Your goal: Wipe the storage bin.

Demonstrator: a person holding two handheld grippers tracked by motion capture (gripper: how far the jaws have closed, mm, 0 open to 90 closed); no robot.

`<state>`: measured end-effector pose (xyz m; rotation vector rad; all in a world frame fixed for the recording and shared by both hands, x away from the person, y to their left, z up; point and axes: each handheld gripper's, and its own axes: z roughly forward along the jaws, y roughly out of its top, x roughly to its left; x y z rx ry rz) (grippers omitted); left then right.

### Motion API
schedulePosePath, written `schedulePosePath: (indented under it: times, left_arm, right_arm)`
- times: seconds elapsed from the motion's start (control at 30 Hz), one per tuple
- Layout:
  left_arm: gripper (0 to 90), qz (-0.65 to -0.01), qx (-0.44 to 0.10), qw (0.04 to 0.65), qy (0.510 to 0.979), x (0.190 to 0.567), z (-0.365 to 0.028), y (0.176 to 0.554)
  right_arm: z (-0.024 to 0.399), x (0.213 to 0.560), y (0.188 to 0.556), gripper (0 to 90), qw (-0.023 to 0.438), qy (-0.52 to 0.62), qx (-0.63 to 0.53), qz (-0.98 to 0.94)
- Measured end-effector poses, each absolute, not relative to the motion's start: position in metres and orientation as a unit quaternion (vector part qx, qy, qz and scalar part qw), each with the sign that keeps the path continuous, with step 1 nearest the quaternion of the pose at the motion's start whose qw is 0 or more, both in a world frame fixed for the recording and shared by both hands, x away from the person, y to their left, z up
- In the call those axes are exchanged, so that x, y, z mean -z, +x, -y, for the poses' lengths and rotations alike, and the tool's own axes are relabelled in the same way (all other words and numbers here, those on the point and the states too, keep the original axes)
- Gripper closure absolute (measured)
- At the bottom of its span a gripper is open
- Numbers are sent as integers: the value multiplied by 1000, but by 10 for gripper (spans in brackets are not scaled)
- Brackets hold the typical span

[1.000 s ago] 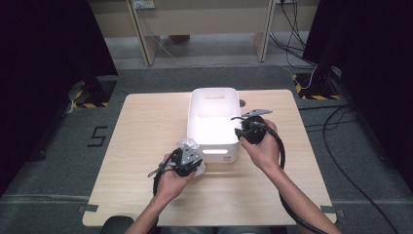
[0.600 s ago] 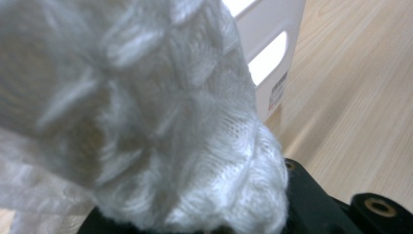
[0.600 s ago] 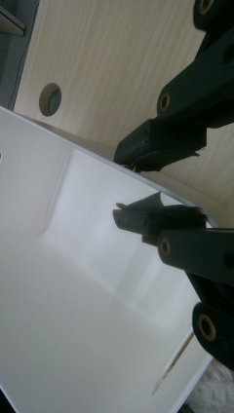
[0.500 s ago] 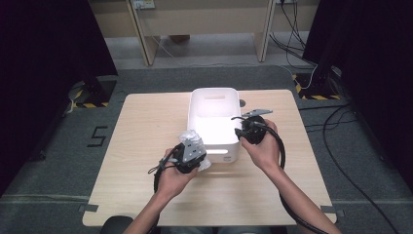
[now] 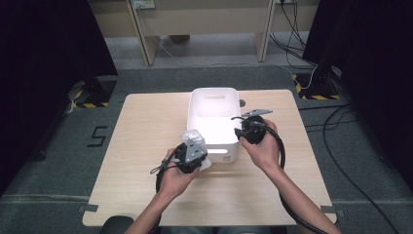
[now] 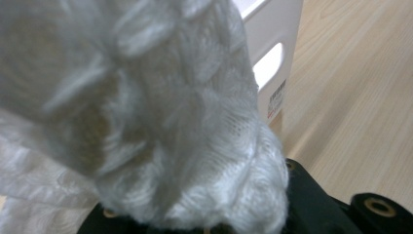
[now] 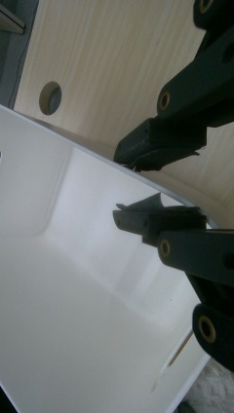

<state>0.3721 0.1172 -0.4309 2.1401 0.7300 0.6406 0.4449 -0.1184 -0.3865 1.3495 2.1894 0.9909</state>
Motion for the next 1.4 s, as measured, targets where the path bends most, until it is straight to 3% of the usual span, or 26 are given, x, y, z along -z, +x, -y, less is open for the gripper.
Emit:
schedulePosePath:
  times: [1.4]
  left_arm:
    - [816, -288, -223, 345, 865, 478, -103, 383]
  right_arm:
    - [117, 387, 444, 678, 192, 479, -354, -780]
